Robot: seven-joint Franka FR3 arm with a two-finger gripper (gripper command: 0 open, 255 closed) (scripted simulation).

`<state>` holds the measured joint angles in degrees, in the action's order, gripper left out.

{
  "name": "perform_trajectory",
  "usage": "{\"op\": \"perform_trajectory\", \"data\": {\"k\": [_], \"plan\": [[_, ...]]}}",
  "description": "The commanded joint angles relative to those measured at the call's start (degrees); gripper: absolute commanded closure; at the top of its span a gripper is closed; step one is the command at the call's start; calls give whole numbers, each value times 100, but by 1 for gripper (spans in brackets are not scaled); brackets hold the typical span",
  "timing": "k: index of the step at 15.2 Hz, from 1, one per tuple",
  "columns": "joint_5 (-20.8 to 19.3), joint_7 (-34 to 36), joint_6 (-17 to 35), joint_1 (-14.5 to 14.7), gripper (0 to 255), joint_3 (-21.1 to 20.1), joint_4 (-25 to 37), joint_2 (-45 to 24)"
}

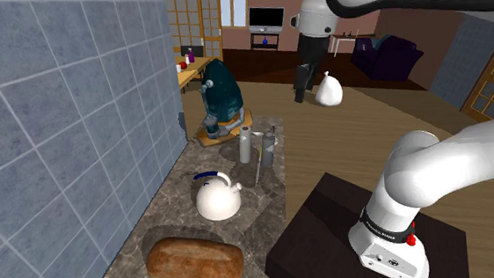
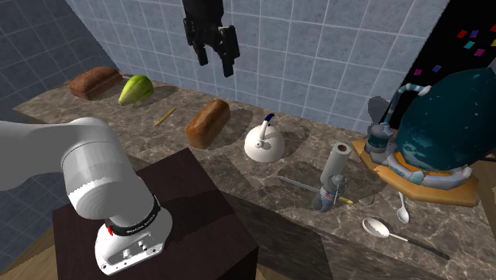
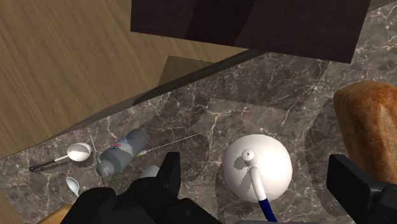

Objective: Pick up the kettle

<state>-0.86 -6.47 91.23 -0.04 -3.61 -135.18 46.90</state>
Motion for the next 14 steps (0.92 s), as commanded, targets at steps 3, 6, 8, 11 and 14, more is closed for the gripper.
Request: {"op": "perform_trajectory", "data": {"k": [3, 6, 8, 11, 14], "plan": [[-3, -55, 318, 28, 0, -17, -94, -317], [-10, -133, 787, 66, 0, -47, -184, -836], [-20, -181, 1090, 91, 0, -69, -209, -1208], [-43, -246, 1527, 126, 0, -105, -195, -1801], [-76, -305, 1935, 152, 0, -150, -119, -2426]]}}
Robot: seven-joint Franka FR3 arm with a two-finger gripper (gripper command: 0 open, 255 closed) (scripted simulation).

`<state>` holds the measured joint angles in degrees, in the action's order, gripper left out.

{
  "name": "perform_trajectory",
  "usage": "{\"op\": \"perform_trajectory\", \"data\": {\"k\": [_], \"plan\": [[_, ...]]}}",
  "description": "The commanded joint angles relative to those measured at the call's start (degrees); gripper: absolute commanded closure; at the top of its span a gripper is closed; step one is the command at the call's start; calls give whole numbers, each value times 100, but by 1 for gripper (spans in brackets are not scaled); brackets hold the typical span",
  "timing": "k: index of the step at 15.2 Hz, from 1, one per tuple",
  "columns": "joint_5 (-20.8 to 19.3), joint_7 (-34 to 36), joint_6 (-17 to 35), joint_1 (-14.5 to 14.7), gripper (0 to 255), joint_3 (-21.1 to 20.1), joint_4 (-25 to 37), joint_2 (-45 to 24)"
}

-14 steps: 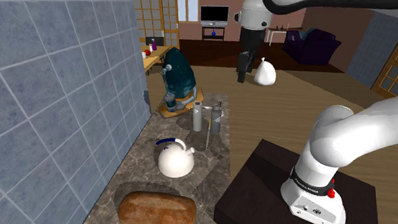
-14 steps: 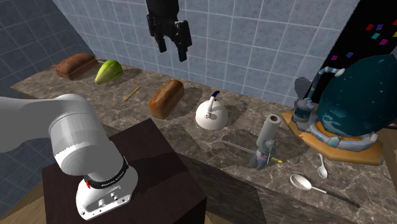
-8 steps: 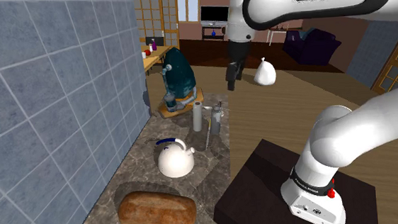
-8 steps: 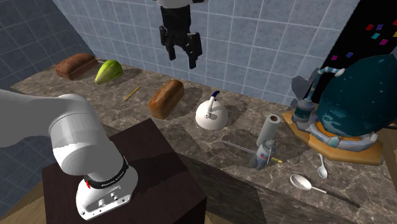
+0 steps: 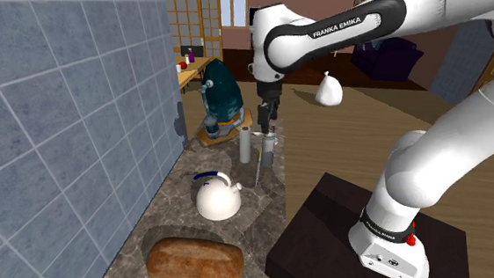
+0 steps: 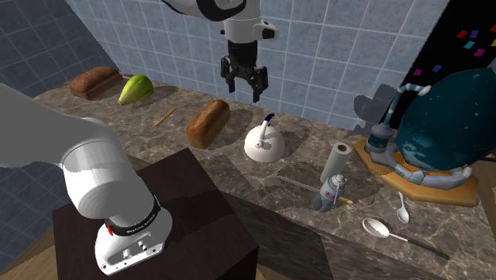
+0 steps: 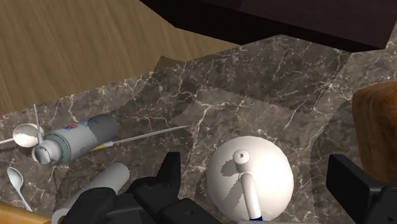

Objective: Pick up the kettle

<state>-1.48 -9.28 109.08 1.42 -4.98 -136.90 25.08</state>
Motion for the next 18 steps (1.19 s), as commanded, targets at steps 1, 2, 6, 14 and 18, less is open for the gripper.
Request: {"op": "perform_trajectory", "data": {"k": [1, 2, 6, 14, 18], "plan": [[-29, -40, 278, 15, 0, -30, 92, -459], [-45, -56, 402, 23, 0, -46, 138, -676], [-130, -105, 849, 54, 0, -111, 386, -1565], [-398, -144, 1482, 150, 0, -212, 1182, -3390], [-556, -157, 1657, 233, 0, -230, 1722, -4308]]}}
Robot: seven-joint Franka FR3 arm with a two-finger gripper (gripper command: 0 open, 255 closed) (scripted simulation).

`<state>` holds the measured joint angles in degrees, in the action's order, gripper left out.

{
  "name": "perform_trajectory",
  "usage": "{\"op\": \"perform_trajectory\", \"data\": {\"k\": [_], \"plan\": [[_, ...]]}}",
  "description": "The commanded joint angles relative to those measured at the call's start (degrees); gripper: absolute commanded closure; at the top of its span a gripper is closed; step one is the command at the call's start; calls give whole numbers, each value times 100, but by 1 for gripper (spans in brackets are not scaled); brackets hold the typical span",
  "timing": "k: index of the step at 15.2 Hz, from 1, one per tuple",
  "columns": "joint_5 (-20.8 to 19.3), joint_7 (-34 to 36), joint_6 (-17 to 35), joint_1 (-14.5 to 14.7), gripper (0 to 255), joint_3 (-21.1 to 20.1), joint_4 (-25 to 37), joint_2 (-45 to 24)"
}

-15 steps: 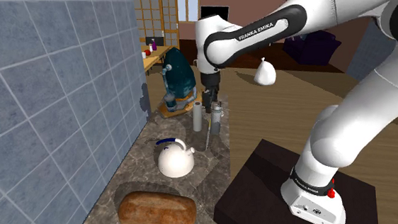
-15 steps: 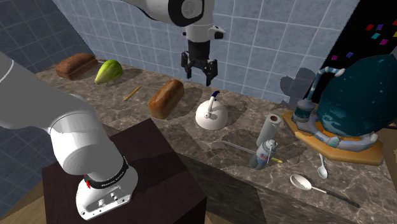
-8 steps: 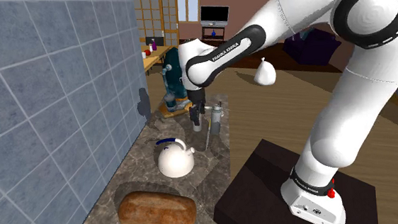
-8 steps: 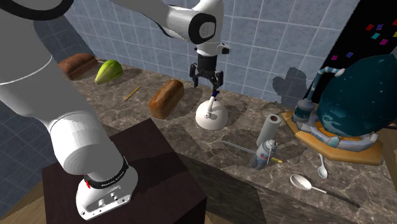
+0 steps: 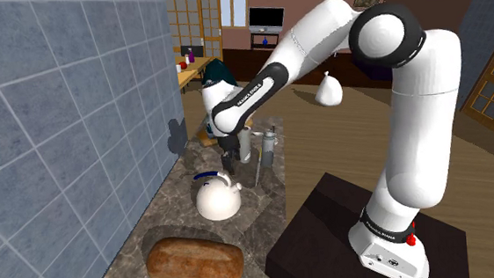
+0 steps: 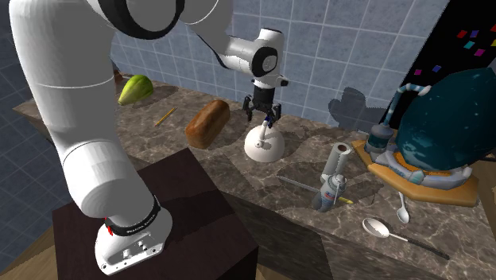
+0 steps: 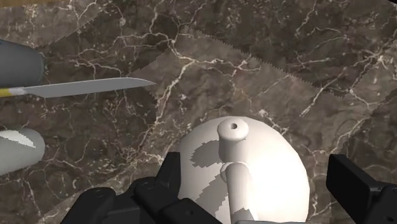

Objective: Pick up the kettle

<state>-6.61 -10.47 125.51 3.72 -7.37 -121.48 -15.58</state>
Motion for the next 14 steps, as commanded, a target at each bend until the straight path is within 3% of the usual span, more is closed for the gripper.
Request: {"op": "perform_trajectory", "data": {"k": [1, 3, 12, 13, 14], "plan": [[-81, -43, 43, 28, 0, 8, 330, -471], [-149, -55, 81, 76, 0, 8, 617, -887], [-244, 24, 513, 111, 0, 62, 628, -1337], [-244, 29, 516, 115, 255, 61, 629, -1342], [-244, 33, 520, 118, 255, 60, 624, -1341]]}}
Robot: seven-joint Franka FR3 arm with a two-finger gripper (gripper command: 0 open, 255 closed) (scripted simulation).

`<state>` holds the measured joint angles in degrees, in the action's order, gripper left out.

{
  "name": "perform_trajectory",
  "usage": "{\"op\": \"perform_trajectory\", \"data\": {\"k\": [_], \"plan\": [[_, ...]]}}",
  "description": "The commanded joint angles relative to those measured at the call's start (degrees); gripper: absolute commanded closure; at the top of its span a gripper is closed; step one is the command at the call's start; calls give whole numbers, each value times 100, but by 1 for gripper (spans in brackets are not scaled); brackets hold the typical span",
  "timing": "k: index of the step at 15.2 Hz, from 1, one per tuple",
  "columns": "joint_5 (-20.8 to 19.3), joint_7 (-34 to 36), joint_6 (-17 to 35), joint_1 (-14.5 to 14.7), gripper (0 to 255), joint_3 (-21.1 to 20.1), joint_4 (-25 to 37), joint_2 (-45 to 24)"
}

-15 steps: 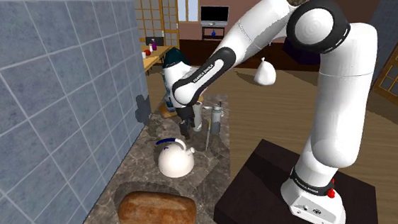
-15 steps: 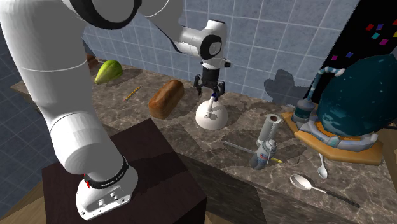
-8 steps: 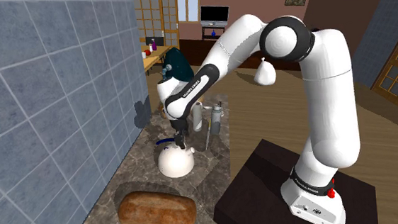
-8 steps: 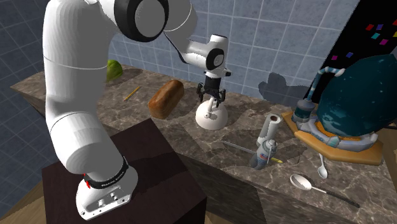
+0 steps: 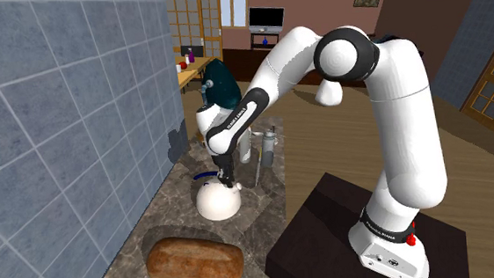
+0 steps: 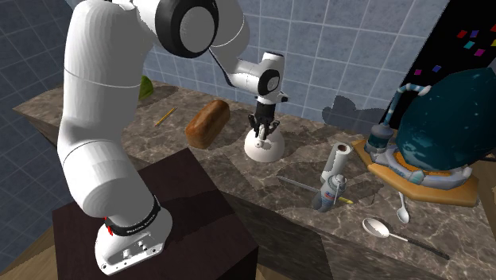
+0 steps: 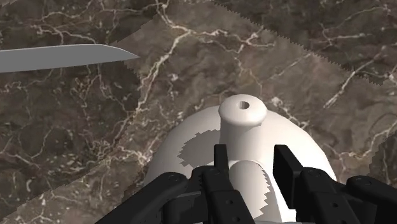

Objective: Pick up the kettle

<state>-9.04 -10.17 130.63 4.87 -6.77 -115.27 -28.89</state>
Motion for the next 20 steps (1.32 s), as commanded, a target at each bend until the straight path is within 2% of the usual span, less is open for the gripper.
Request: {"op": "perform_trajectory", "data": {"k": [1, 8, 20], "plan": [[-1, 5, 7, 3, 255, 0, 1, -7], [-1, -6, 0, -4, 255, 3, 8, -6], [147, -131, -698, -55, 255, -76, 22, 687]]}}
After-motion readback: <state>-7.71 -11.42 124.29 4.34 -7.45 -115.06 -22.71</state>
